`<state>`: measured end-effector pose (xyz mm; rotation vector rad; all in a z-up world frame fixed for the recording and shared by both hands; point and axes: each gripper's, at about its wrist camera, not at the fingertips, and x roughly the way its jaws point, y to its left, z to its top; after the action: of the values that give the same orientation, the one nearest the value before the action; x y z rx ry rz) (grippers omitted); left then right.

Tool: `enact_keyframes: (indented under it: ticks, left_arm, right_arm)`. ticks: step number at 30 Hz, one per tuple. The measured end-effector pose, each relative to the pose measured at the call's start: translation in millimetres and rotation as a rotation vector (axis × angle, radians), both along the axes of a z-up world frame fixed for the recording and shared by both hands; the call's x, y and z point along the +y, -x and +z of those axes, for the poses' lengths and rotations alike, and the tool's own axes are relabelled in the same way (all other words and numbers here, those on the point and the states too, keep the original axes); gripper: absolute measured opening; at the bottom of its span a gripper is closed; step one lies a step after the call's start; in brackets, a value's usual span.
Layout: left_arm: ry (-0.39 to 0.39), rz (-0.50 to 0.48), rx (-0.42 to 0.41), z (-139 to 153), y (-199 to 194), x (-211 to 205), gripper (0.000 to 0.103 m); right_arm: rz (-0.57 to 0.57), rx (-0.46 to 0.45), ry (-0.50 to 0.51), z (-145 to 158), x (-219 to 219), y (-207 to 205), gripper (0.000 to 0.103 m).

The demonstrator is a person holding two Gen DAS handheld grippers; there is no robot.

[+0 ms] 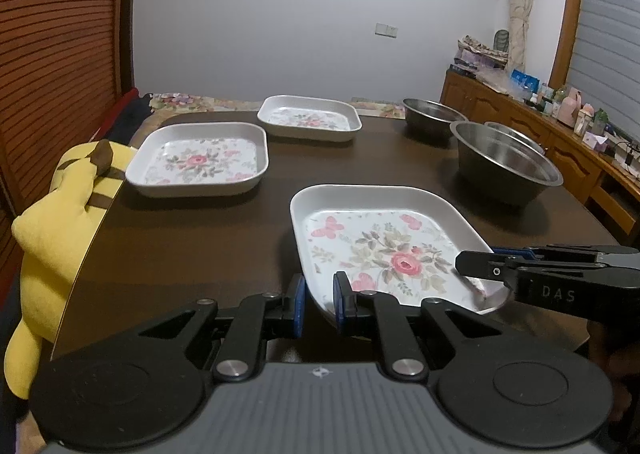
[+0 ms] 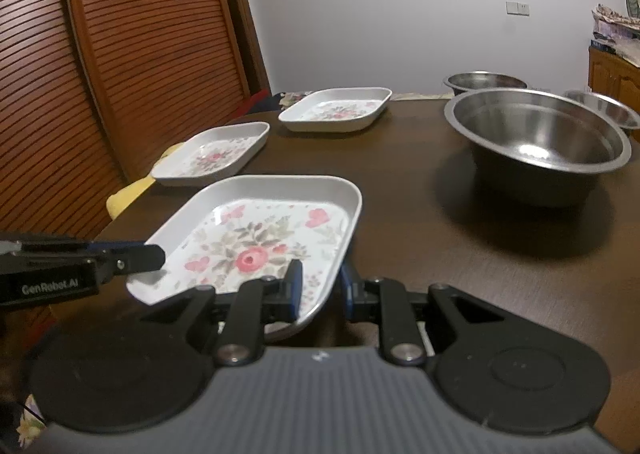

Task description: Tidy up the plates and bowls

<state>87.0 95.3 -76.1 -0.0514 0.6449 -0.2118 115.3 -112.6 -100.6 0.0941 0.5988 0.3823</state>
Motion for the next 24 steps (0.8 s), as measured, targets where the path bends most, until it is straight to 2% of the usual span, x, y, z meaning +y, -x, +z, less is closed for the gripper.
enact_keyframes:
  ticks: [10, 24]
  left_arm:
    - [-0.017, 0.008, 0.025, -8.9, 2.1, 0.2, 0.015]
    - [-0.001, 0.005, 0.023, -10.8, 1.2, 3.6, 0.015]
  right_arm:
    - [0.0, 0.007, -0.023, -7.3, 0.3, 5.8, 0.022]
    - [-0.018, -0.004, -0.032, -9.5, -2.6, 8.1, 0.023]
